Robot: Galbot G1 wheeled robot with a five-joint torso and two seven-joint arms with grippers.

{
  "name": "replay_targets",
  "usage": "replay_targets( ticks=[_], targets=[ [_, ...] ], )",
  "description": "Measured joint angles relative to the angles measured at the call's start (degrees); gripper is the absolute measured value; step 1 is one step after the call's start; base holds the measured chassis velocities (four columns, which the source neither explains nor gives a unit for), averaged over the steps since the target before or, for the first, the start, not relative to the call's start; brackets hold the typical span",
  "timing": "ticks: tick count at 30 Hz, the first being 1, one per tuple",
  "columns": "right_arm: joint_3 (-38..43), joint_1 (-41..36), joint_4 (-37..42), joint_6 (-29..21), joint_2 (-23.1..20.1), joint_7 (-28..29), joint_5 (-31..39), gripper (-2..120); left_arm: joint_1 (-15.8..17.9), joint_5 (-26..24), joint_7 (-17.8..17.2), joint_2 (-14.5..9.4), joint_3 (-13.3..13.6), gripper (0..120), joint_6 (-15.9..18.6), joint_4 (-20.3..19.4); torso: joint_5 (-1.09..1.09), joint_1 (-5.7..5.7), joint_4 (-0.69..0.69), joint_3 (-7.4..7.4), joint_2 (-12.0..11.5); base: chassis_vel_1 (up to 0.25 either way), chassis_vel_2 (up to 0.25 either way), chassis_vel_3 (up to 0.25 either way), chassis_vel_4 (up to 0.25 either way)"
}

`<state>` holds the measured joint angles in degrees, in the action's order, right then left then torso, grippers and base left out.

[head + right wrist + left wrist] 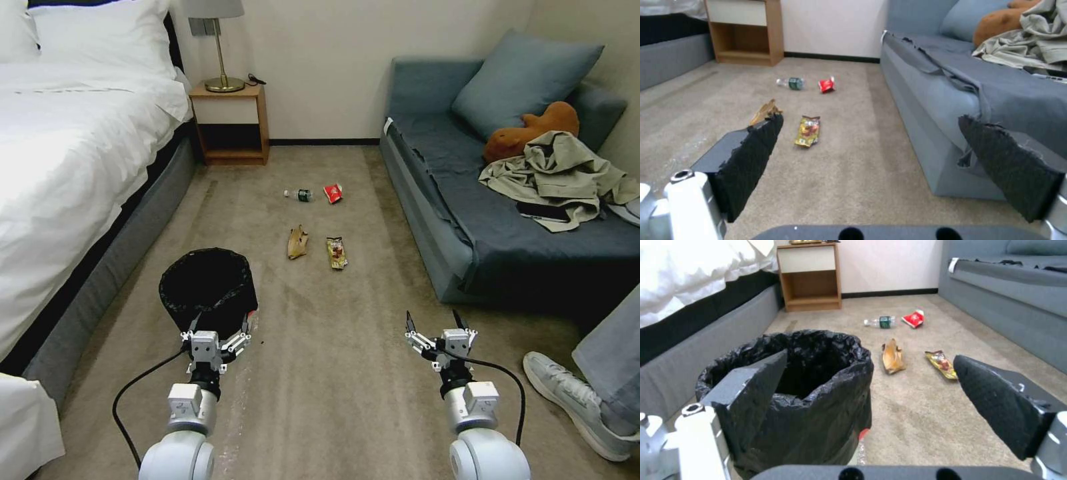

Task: Pick up the trash bin, then pick up the garbage on the floor and place it into the trash bin.

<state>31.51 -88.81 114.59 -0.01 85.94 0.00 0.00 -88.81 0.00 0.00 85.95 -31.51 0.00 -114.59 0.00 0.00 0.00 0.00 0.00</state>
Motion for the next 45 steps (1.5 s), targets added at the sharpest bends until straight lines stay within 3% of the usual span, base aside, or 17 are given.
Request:
replay_targets(
  ticks=[10, 13, 14, 15, 18, 20, 24, 25, 26, 27, 28, 31, 35, 41, 45],
  targets=[
    [0.2, 0.0, 0.0, -0.2, -0.1, 0.0, 0.3, 100, 0.2, -0.5, -0.2, -0.3, 0.0, 100, 0.1, 0.0, 0.00, 0.00, 0.01, 0.00, 0.0, 0.000, 0.000, 0.000, 0.000],
    [3.9, 0.1, 1.2, -4.8, -1.1, 0.5, 4.5, 100, 3.2, -6.0, -3.9, -4.1, 0.6, 100, 3.2, 0.8, 0.00, 0.00, 0.01, 0.00, 0.0, 0.000, 0.000, 0.000, 0.000],
    [3.9, 0.1, 1.2, -4.8, -1.1, 0.5, 4.5, 100, 3.2, -6.0, -3.9, -4.1, 0.6, 100, 3.2, 0.8, 0.00, 0.00, 0.01, 0.00, 0.0, 0.000, 0.000, 0.000, 0.000],
    [6.4, 0.1, 2.1, -8.0, -1.8, 1.0, 7.4, 100, 4.9, -9.0, -5.9, -6.1, 1.0, 100, 5.0, 1.2, -0.01, 0.00, -0.01, 0.00, 0.0, 0.000, 0.000, 0.000, 0.000],
    [9.0, 0.2, 3.0, -11.3, -2.5, 1.4, 10.4, 100, 6.3, -11.6, -7.6, -7.9, 1.3, 100, 6.5, 1.6, 0.01, 0.00, -0.01, 0.00, 0.0, 0.000, 0.000, 0.000, 0.000],
    [13.0, 0.3, 4.4, -16.3, -3.6, 2.2, 14.9, 100, 9.2, -17.0, -11.1, -11.6, 1.9, 100, 9.6, 2.4, -0.02, 0.00, -0.01, 0.00, 0.0, 0.000, 0.000, 0.000, 0.000],
    [14.0, 0.9, 4.4, -18.0, -5.4, 1.1, 18.0, 100, 11.0, -19.7, -12.8, -13.9, 2.0, 100, 11.2, 2.7, 0.05, 0.00, -0.02, 0.00, 0.0, 0.000, 0.000, 0.000, 0.000],
    [14.4, 1.4, 4.3, -18.1, -6.9, 0.5, 18.9, 100, 11.9, -21.1, -13.5, -15.2, 1.6, 100, 12.2, 2.7, -0.07, 0.00, 0.05, 0.00, 0.0, 0.000, 0.000, 0.000, 0.000],
    [14.6, 1.5, 4.1, -18.3, -7.7, 0.1, 19.2, 100, 13.1, -22.6, -14.3, -16.7, 0.8, 100, 13.3, 2.8, -0.11, 0.00, 0.01, 0.00, 0.0, 0.000, 0.000, 0.000, 0.000],
    [14.6, 1.6, 3.8, -18.4, -8.3, -0.3, 19.3, 100, 15.4, -25.6, -16.0, -19.8, -0.6, 100, 15.3, 2.8, 0.07, 0.00, 0.00, 0.00, 0.0, 0.000, 0.000, 0.000, 0.000],
    [14.6, 1.6, 3.8, -18.4, -8.3, -0.3, 19.3, 100, 15.4, -25.6, -16.0, -19.8, -0.6, 100, 15.3, 2.8, 0.07, 0.00, 0.00, 0.00, 0.0, 0.000, 0.000, 0.000, 0.000],
    [14.1, 1.6, 3.3, -18.4, -8.5, -0.5, 19.0, 100, 19.6, -29.5, -18.2, -24.3, -2.7, 100, 17.7, 4.8, 0.00, 0.00, 0.00, 0.00, 0.0, 0.000, 0.000, 0.000, 0.000],
    [13.4, 1.6, 2.5, -18.0, -8.1, -0.6, 17.9, 100, 20.0, -29.5, -18.2, -24.8, -2.1, 100, 17.5, 6.0, -0.02, 0.00, 0.00, 0.00, 0.0, 0.000, 0.000, 0.000, 0.000],
    [12.3, 1.5, 0.9, -16.9, -7.3, -0.6, 15.9, 100, 18.9, -28.8, -18.0, -23.6, -0.7, 100, 17.0, 7.0, -0.01, 0.00, 0.01, 0.00, 0.0, 0.000, 0.000, 0.000, 0.000],
    [11.6, 1.0, -0.2, -15.9, -6.8, -0.8, 14.5, 100, 19.4, -29.0, -19.5, -23.4, -1.2, 98, 19.6, 7.6, -0.01, 0.00, 0.00, 0.00, 0.0, 0.000, 0.000, 0.000, 0.000]
  ],
)
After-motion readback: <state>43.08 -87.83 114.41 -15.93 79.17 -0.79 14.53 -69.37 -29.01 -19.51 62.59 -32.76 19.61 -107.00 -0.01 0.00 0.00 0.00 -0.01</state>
